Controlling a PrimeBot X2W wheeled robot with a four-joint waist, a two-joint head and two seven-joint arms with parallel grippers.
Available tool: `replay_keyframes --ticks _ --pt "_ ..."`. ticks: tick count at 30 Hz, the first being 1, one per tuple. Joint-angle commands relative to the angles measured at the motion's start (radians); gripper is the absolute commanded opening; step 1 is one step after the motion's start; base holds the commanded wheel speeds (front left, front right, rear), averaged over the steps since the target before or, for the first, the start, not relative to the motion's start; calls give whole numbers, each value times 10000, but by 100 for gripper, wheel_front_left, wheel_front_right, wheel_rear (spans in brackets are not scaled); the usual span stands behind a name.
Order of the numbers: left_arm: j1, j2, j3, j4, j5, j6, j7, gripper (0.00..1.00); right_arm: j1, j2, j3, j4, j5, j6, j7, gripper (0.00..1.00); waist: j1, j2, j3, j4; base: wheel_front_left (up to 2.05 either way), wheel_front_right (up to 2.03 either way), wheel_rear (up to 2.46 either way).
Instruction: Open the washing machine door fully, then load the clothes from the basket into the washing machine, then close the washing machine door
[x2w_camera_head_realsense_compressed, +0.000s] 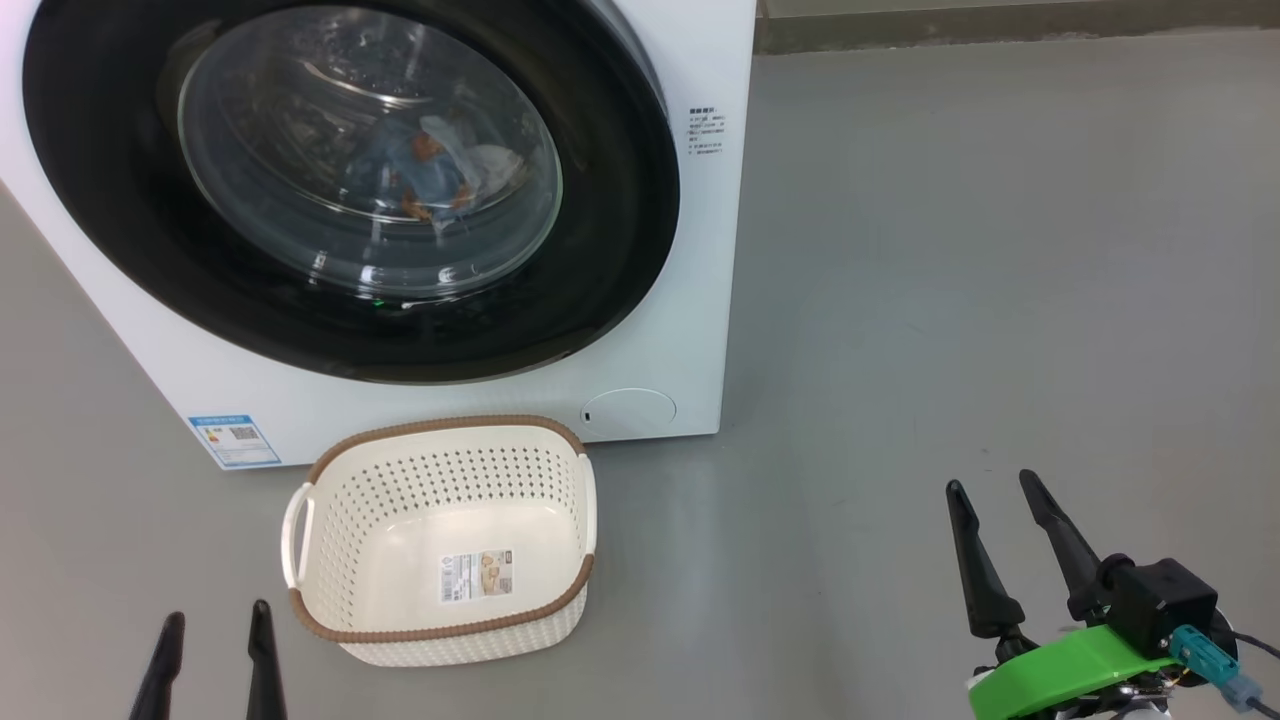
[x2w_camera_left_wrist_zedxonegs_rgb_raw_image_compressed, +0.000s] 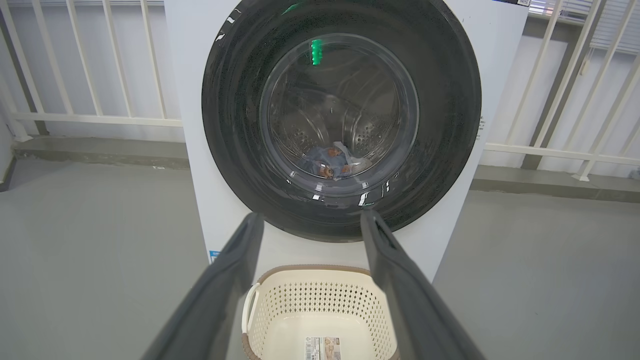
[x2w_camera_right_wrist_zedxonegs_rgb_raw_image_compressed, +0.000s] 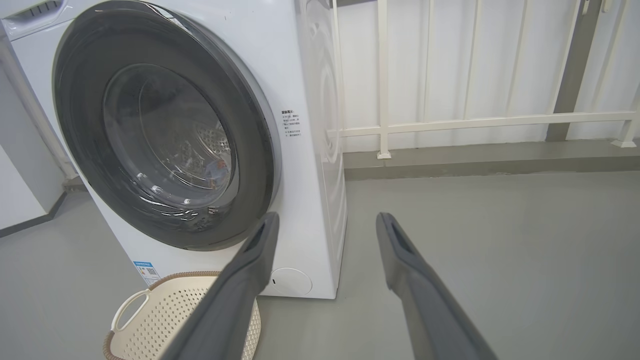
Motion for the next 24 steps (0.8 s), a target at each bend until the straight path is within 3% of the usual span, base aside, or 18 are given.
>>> replay_keyframes --ticks 1,11,15,24 --pt "-5 -13 -11 37 -9 -4 3 0 0 0 0 40 7 0 0 0 0 0 3 3 0 0 0" --pt "-163 -111 7 478 -785 -22 276 0 21 15 -37 373 804 0 207 0 23 0 -19 -21 0 0 0" --pt "-236 -104 5 536 -1230 -32 380 0 5 14 -63 393 1258 0 325 0 3 0 -2 -35 0 0 0" --pt "-426 -87 15 672 -2236 -55 630 0 -44 13 -125 433 2287 -2 592 0 1 0 8 -66 0 0 0"
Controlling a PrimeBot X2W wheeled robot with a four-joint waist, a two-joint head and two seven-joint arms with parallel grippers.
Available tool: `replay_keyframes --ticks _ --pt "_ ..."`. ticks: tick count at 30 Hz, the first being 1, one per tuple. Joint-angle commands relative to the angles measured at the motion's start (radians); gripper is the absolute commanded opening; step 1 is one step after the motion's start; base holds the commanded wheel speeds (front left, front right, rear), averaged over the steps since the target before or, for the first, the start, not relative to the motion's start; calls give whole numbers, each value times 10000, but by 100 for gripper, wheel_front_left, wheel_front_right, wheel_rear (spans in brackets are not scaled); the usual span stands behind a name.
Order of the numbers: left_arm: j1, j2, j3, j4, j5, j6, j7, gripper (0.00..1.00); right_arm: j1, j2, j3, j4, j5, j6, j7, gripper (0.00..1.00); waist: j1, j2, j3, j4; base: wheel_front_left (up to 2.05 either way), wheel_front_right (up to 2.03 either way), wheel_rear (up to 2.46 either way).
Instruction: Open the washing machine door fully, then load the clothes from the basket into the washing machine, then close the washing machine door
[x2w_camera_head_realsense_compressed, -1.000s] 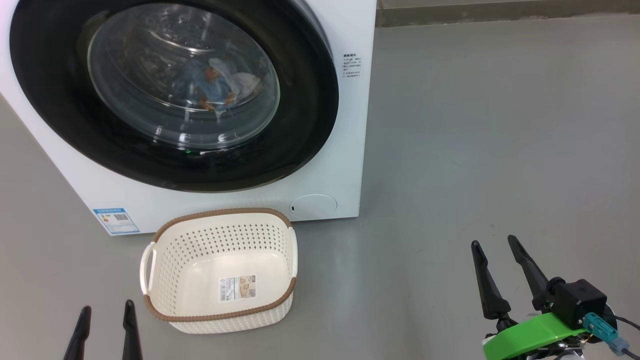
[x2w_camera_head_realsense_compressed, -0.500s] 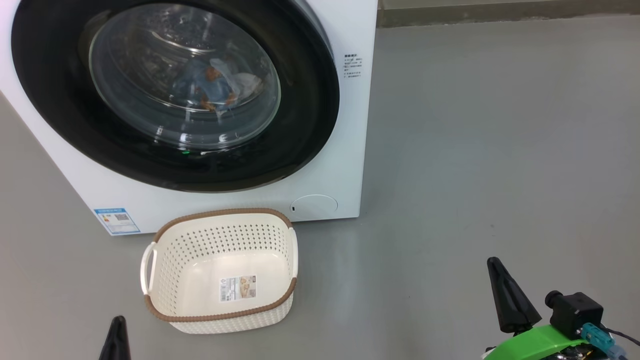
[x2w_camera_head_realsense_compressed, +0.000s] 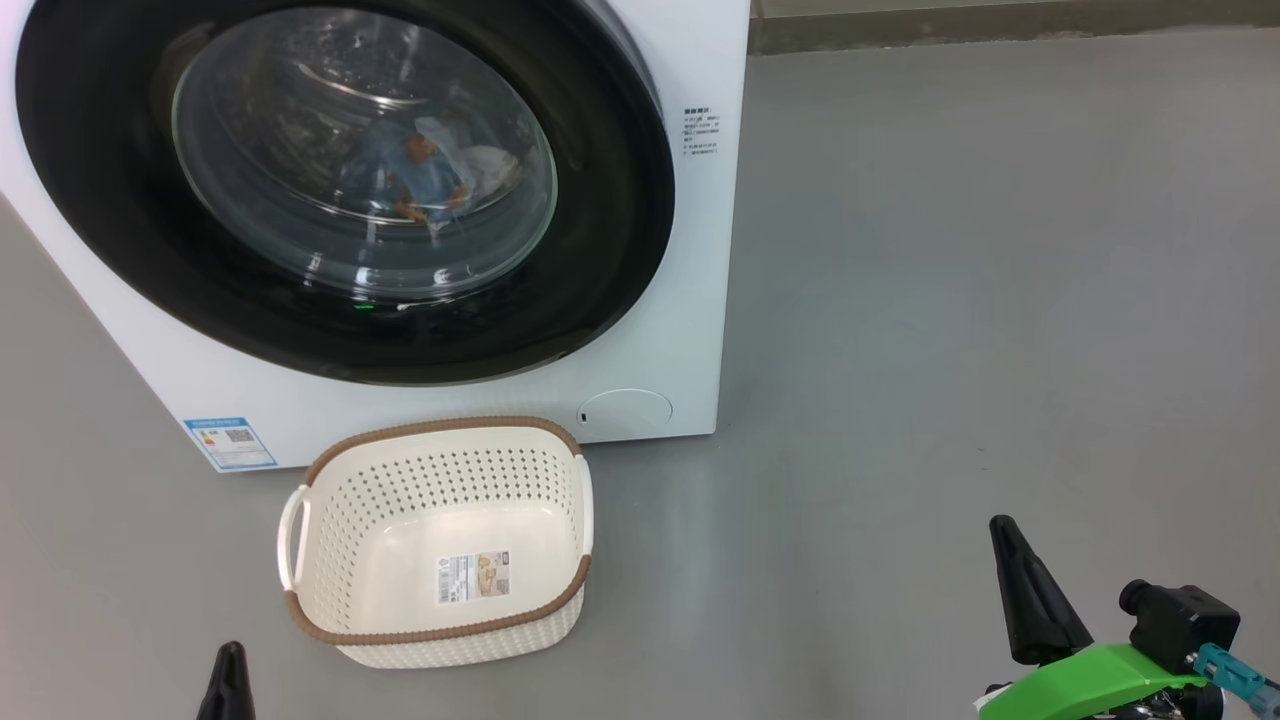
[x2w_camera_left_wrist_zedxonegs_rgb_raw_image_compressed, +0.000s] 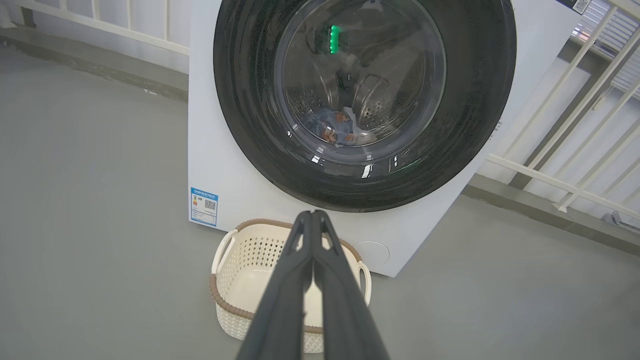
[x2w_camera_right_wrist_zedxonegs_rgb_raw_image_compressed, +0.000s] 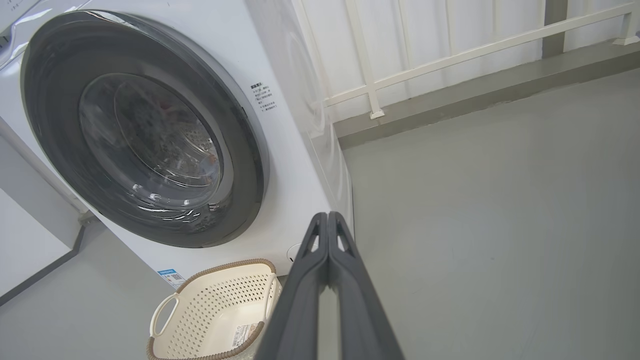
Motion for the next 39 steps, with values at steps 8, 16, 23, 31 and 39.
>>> replay_keyframes --ticks 8,16,23,31,39 --pt "-566 153 100 -61 -1027 -53 258 0 -315 -28 -62 -189 1100 -6 279 0 -1 0 2 -29 0 0 0" --pt "-737 168 119 68 -1916 -74 488 0 -349 -29 -116 -158 2012 -8 515 0 -1 0 5 -57 0 0 0" --pt "-887 181 135 181 -2693 -92 690 0 -380 -30 -162 -131 2809 -9 721 0 -1 0 7 -81 0 0 0" --pt "-1037 195 152 295 -3474 -110 893 0 -410 -31 -209 -104 3610 -11 928 0 -1 0 9 -105 0 0 0" --pt "-1209 210 171 424 -4366 -131 1124 0 -445 -31 -263 -73 4525 -12 1165 0 -1 0 12 -134 0 0 0"
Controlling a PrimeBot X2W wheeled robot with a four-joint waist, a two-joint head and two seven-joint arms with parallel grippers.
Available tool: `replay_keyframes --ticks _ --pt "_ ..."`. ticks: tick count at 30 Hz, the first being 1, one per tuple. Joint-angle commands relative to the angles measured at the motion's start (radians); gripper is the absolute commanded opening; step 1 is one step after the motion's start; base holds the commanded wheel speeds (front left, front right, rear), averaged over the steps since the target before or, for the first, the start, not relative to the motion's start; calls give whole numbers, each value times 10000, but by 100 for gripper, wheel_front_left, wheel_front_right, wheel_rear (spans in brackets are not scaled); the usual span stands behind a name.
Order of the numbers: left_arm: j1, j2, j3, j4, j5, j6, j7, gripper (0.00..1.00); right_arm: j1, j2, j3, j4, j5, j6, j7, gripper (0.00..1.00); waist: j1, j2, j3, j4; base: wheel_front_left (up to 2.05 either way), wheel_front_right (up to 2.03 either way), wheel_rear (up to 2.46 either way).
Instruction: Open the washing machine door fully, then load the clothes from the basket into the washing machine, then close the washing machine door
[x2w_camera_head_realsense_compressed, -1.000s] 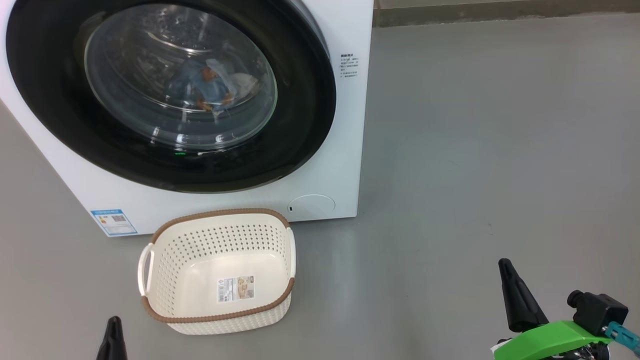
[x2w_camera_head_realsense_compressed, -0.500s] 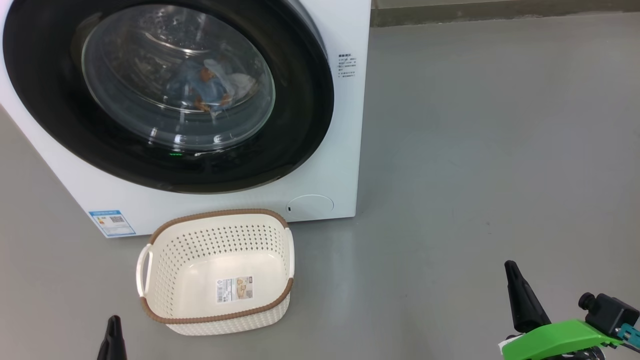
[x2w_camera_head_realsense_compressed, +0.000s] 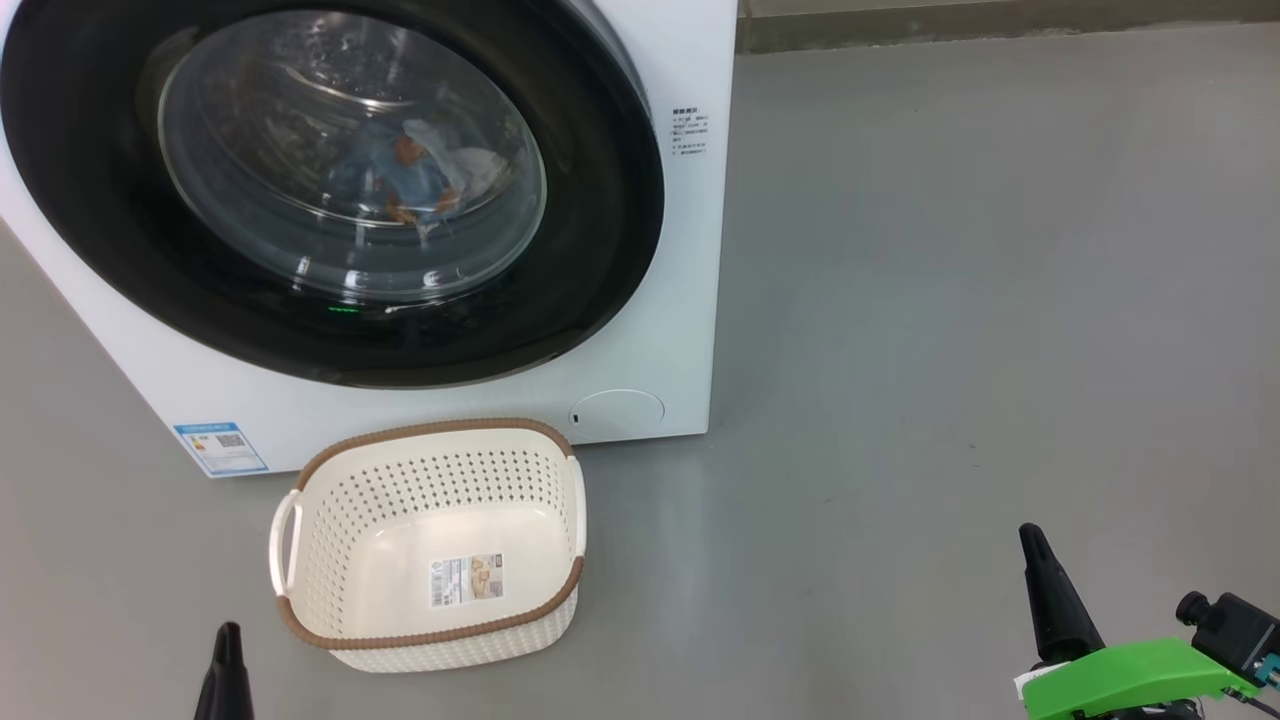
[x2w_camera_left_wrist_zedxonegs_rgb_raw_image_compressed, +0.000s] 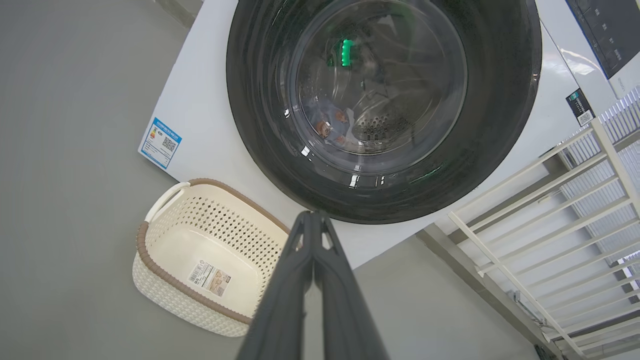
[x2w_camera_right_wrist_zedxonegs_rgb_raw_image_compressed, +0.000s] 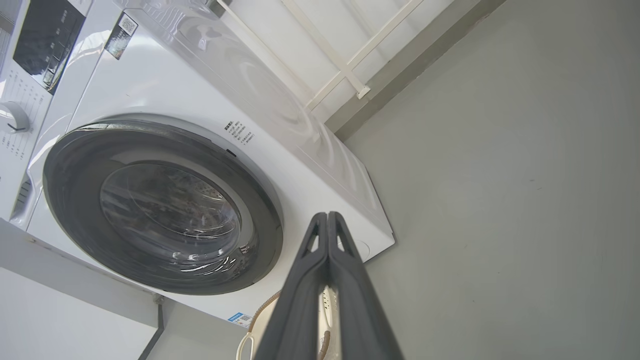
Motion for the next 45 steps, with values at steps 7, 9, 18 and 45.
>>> replay_keyframes --ticks 7,9,18,45 --pt "-629 193 183 -72 -975 -126 268 0 -441 -38 19 -193 989 -12 238 0 -1 0 2 -26 0 0 0" --pt "-672 197 188 -40 -1198 -131 326 0 -450 -38 5 -186 1217 -12 297 0 -1 0 3 -33 0 0 0" --pt "-887 216 212 122 -2314 -157 615 0 -493 -39 -62 -147 2361 -14 593 0 -1 0 6 -68 0 0 0" --pt "-1446 265 273 544 -5214 -224 1367 0 -606 -42 -235 -46 5336 -20 1362 0 -1 0 14 -159 0 0 0"
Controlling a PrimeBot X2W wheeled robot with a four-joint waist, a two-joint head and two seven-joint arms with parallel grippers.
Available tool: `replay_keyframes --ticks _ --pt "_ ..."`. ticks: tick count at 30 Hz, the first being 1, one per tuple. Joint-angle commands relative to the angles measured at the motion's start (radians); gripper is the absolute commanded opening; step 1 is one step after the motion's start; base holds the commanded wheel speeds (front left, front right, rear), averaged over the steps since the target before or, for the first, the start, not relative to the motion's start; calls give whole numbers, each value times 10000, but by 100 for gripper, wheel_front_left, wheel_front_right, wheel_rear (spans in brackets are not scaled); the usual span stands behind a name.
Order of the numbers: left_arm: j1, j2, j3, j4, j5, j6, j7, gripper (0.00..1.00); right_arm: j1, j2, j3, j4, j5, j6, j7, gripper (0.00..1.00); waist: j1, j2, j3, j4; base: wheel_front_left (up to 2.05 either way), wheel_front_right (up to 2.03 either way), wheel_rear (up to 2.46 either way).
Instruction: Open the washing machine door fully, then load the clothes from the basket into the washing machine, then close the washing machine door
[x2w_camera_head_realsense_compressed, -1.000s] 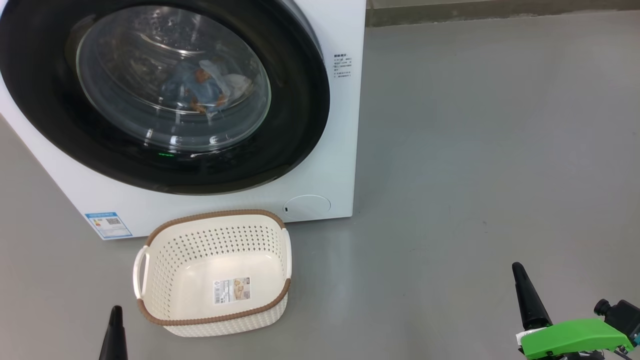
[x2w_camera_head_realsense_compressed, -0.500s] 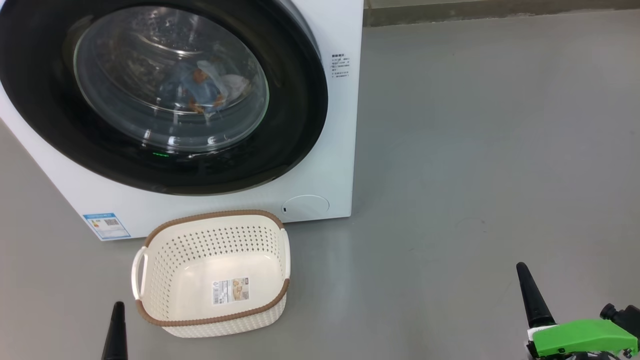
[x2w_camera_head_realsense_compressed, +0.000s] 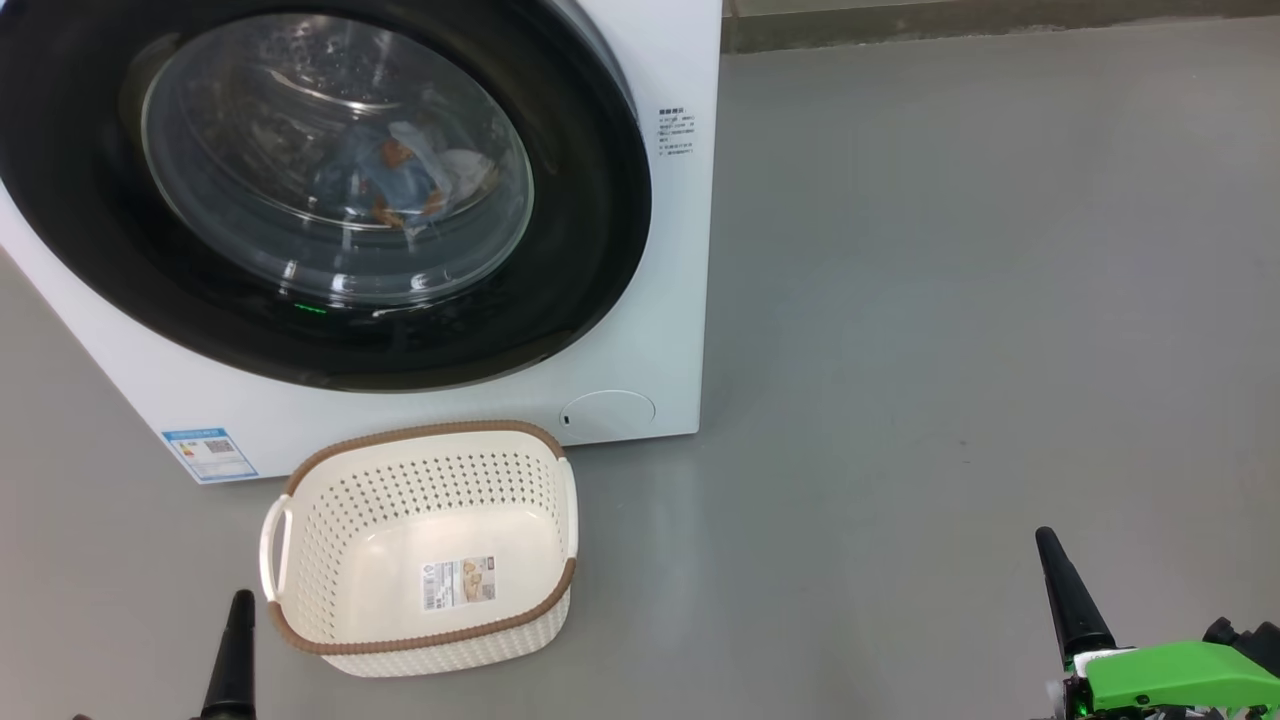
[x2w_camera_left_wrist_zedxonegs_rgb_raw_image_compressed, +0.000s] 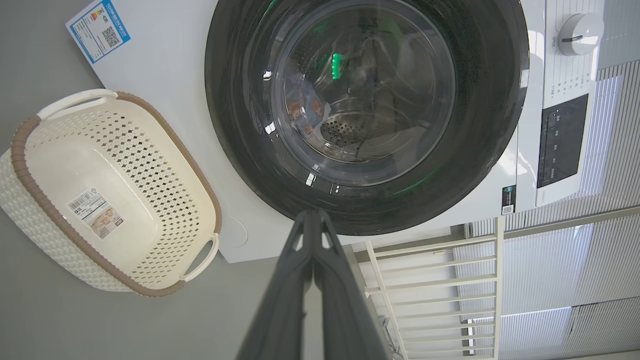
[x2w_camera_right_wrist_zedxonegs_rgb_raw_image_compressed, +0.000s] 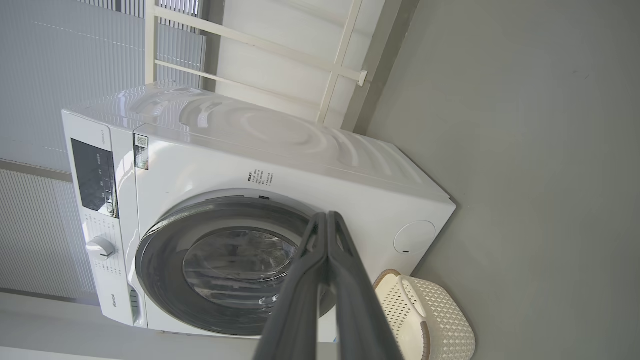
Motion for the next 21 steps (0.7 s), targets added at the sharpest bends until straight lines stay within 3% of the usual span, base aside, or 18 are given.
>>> replay_keyframes --ticks 1,21 --pt "-495 210 268 -168 -241 -68 73 0 -511 -48 134 -228 330 -11 69 0 0 0 0 -3 0 0 0" --pt "-925 248 314 156 -2469 -119 651 0 -598 -50 0 -151 2615 -15 660 0 0 0 7 -73 0 0 0"
